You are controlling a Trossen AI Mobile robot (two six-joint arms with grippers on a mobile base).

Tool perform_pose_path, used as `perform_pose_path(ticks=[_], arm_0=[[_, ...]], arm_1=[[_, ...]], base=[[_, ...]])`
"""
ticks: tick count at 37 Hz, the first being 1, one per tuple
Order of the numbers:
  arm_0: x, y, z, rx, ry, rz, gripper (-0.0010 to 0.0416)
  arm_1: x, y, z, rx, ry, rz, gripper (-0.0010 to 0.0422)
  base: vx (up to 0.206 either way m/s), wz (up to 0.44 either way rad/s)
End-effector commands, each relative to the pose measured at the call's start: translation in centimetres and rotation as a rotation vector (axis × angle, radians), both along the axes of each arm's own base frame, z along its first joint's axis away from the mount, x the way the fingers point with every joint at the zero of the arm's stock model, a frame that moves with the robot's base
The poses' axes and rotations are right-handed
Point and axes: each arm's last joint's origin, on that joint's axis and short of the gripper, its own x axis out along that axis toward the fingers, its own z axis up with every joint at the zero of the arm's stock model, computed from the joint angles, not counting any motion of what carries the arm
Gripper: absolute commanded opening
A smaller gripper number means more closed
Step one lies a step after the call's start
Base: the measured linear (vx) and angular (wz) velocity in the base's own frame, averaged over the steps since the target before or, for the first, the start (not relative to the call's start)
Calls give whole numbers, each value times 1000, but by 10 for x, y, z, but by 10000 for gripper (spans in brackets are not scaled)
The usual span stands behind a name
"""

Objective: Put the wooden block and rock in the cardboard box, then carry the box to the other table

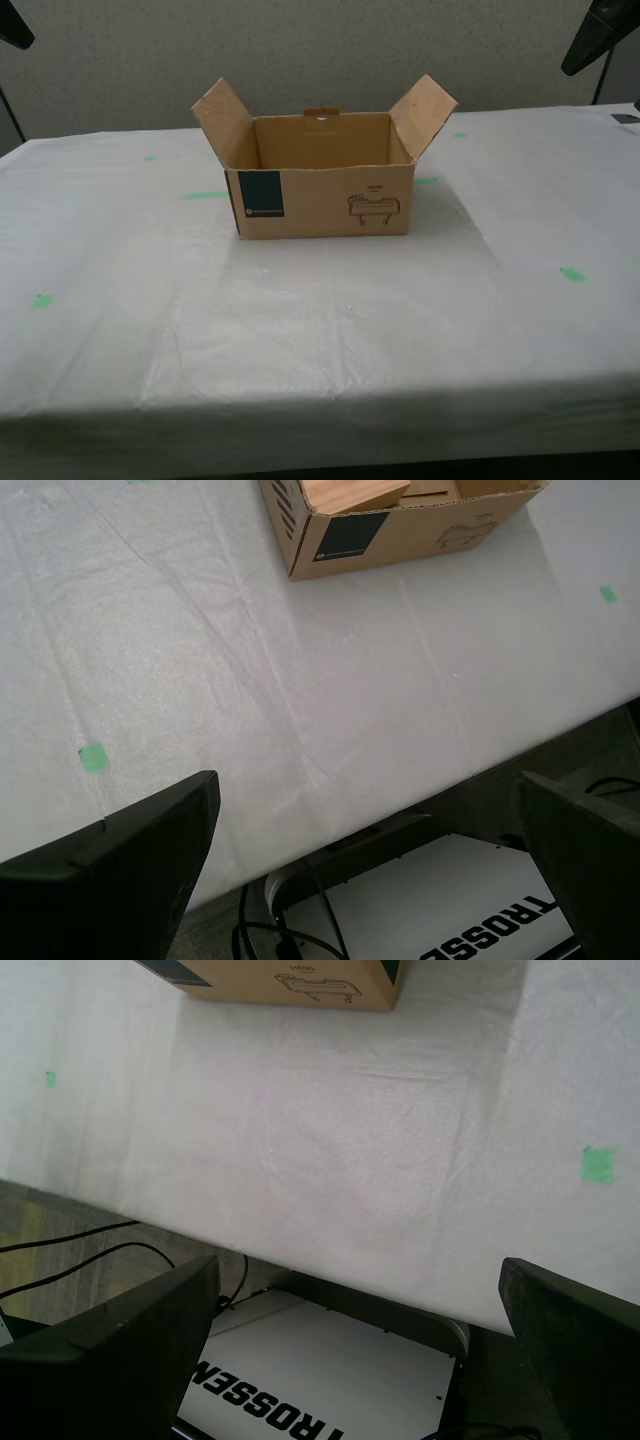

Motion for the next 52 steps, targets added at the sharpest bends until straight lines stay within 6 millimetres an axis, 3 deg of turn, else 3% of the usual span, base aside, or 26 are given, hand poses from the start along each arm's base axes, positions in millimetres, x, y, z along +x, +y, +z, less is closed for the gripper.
perform_pose_path(ticks=[1, 52], arm_0=[[0, 0, 0, 0, -1, -1, 389], [0, 0, 0, 0, -1, -1, 390]], arm_1=[[0, 0, 0, 1, -1, 0, 398], [0, 0, 0, 1, -1, 0, 398]], base=[[0, 0], [0, 0]])
